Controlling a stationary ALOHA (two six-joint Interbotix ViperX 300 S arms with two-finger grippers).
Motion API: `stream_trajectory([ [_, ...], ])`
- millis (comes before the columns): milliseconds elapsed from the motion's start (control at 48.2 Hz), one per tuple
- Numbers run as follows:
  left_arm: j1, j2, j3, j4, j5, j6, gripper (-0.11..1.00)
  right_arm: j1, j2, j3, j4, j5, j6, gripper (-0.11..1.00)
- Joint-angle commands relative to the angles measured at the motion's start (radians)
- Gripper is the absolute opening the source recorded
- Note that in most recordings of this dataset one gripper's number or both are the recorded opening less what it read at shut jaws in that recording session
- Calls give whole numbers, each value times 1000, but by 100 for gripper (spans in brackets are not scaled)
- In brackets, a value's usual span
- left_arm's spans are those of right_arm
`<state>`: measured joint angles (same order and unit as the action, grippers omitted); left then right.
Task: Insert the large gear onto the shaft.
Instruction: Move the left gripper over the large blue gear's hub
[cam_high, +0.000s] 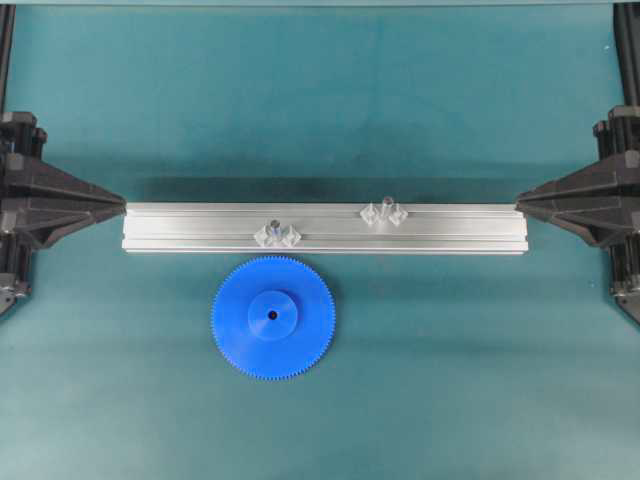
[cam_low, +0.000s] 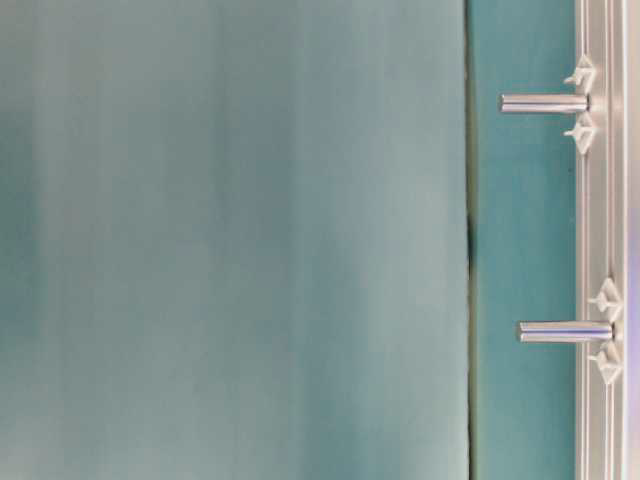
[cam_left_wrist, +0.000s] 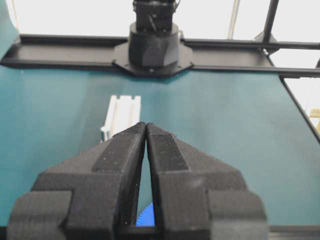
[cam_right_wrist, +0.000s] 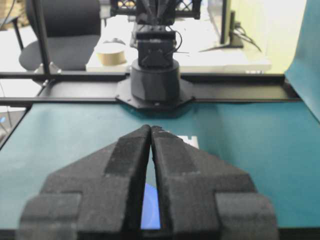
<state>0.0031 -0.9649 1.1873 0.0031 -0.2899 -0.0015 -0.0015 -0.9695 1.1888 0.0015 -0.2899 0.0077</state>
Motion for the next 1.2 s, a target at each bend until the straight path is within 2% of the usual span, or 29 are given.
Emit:
stream_trajectory([
  [0,-8,31,5,12,21,-37,11,-5,11,-2,3,-9,3,16],
  [42,-8,49,-3,12,55,-55,12,-6,5,18,21,-11,9,18],
  [62,-9,58,-11,12,75,-67,12,-5,2,28,31,-9,17,23],
  [125,-14,100,-46,14,135,-87,5,-5,-12,46,61,2,49,32],
  [228,-21,176,-126,18,215,-75,1,-6,-38,55,69,35,101,30],
  [436,-55,333,-235,18,236,-6,1,-8,-44,-14,69,176,109,23],
  [644,-103,474,-301,18,242,-23,1,-8,-34,-66,69,354,107,21],
  [934,-107,560,-373,18,316,-29,1,-8,-34,-66,69,497,107,24],
  [1184,-121,600,-413,18,385,-23,4,-8,-37,-60,66,546,109,34],
])
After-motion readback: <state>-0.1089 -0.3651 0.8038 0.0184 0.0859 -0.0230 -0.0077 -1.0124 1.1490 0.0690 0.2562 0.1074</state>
